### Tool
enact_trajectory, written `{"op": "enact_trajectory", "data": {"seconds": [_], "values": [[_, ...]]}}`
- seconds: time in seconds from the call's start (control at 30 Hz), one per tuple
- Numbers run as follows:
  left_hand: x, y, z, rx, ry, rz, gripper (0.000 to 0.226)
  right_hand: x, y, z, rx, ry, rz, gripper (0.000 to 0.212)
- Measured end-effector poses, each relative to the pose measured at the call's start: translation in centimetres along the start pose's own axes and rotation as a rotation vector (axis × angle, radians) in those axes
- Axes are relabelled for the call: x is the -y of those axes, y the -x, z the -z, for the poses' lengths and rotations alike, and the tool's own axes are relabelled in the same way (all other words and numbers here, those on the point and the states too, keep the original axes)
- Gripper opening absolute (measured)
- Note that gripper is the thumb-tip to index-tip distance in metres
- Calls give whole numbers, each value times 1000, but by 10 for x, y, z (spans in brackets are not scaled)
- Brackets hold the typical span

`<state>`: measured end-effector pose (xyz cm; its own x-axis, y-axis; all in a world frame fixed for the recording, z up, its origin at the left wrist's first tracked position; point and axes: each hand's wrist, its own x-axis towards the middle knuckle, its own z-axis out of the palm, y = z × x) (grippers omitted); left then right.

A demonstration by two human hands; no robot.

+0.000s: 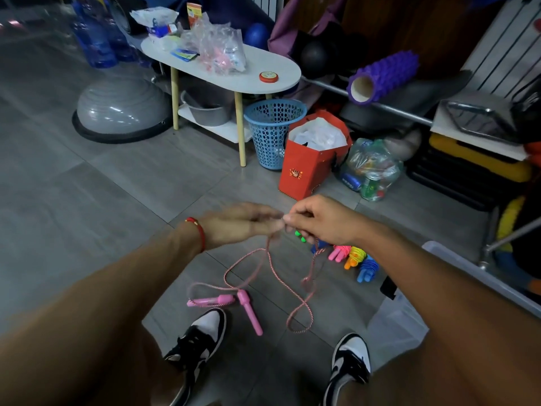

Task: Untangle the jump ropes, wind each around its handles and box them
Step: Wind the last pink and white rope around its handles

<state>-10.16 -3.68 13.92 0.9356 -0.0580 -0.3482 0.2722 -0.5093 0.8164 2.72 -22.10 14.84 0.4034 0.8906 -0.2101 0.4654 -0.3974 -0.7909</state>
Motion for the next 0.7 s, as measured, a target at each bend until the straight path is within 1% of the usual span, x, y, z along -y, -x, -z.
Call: {"op": "enact_trajectory", "data": {"seconds": [0.03, 0.07, 0.17, 0.23, 0.33, 0.4, 0.5, 0.53, 0.57, 0.63, 0.7], "values": [[-5, 0, -3, -4, -10, -31, 29, -1, 0, 0, 16, 4, -7, 30], [-7, 1, -3, -25, -18, -48, 31, -4, 1, 2, 37, 6, -25, 31], [2, 5, 15, -156, 20, -87, 33, -17, 4, 14, 104, -4, -100, 34], [10, 9, 33, -261, 59, -63, 30, -27, 7, 23, 104, -19, -137, 36], [23, 12, 53, -415, 44, 12, 16, -37, 9, 32, 72, -17, -160, 37], [32, 11, 59, -450, -64, 69, 10, -38, 8, 32, 64, -73, -179, 29], [40, 9, 63, -508, -313, 141, 8, -31, 5, 28, 29, -77, -167, 22], [41, 8, 63, -499, -368, 137, 6, -26, 3, 27, 6, -67, -137, 22], [42, 7, 60, -446, -410, 129, 6, -20, 1, 26, -13, -66, -103, 22], [46, 2, 52, -246, -451, 137, 6, -10, -1, 21, -34, -104, -60, 22], [44, -1, 39, -60, -419, 155, 6, -2, -3, 16, -34, -141, -35, 22]]}}
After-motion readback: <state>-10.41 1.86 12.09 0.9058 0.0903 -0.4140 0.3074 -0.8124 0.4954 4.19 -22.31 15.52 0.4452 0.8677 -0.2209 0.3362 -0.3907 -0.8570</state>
